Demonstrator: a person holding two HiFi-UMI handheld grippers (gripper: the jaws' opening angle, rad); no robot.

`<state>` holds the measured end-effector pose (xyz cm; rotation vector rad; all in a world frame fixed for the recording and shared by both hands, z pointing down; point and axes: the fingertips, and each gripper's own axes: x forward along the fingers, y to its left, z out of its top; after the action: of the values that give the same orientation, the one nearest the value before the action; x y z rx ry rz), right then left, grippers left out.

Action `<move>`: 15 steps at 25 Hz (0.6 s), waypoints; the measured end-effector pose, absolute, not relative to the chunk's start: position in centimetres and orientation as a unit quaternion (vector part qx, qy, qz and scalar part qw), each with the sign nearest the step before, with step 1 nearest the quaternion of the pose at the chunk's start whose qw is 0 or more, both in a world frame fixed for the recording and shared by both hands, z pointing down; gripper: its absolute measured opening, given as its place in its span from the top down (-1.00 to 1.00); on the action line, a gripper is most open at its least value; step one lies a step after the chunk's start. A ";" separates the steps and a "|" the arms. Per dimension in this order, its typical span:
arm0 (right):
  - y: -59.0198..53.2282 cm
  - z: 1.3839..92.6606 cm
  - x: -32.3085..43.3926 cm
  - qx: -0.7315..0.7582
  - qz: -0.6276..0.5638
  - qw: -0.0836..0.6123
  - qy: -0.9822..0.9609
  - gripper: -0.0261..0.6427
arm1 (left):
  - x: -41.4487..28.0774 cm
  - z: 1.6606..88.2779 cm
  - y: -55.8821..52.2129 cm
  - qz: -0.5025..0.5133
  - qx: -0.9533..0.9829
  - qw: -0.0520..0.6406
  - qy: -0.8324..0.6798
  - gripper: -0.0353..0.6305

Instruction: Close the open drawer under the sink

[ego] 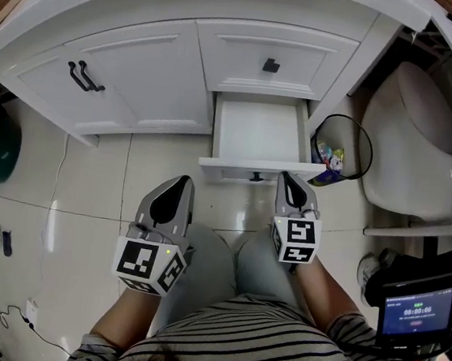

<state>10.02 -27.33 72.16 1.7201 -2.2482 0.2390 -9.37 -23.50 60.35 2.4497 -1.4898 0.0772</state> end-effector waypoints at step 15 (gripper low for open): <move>-30.5 72.0 10.1 0.602 0.079 0.155 -0.779 0.92 | -10.8 60.0 -22.6 0.032 0.839 0.138 -0.525 0.85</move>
<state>10.07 -30.55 71.97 1.7253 -2.2329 0.2273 -10.76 -22.58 59.97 2.4273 -1.5177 0.0911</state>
